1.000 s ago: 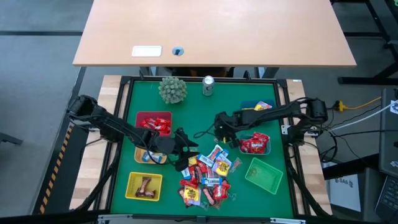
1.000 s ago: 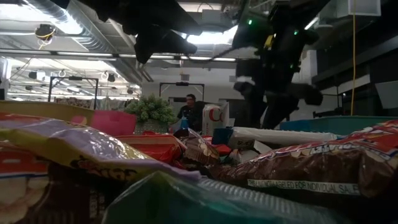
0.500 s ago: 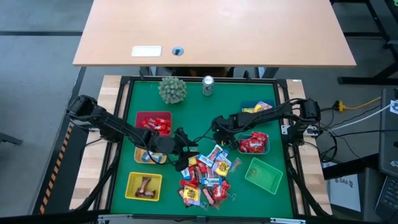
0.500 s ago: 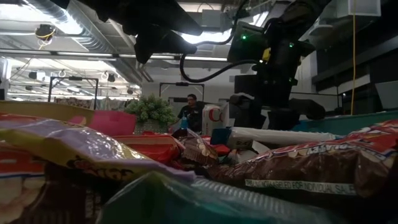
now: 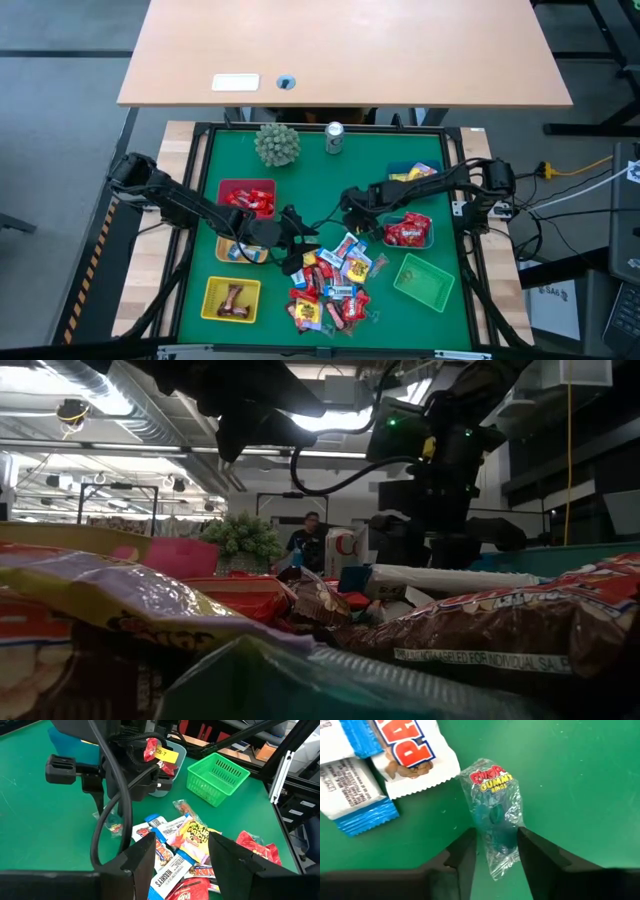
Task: Sort candy
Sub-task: Put the blue gummy into the green bin
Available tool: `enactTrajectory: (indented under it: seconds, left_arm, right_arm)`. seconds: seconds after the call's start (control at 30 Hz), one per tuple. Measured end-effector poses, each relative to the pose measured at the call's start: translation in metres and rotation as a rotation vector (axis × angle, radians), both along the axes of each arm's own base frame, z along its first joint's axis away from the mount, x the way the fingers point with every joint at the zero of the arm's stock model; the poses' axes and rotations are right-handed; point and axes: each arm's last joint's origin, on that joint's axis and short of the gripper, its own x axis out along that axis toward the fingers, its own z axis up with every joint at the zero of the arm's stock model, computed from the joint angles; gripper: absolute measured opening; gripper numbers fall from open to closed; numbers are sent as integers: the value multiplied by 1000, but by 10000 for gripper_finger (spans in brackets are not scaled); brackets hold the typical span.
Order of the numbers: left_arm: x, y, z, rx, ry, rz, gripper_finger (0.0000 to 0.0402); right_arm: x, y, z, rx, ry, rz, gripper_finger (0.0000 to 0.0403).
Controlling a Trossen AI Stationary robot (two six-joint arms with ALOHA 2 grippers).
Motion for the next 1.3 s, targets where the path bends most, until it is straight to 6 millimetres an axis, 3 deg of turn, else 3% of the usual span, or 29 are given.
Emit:
enactTrajectory:
  seconds: [0.37,0.93,1.1,1.3]
  left_arm:
    - [0,0,0,0,0,0,168]
    - [0,0,0,0,1,0,168]
    - [0,0,0,0,2,0,168]
    - [0,0,-1,1,5,0,168]
  right_arm:
    - [-2,1,1,1,5,-2,65]
    - [-19,1,40,22,-36,-109,60]
    - [-25,13,61,58,-106,-119,60]
    - [-35,41,82,165,-157,-101,60]
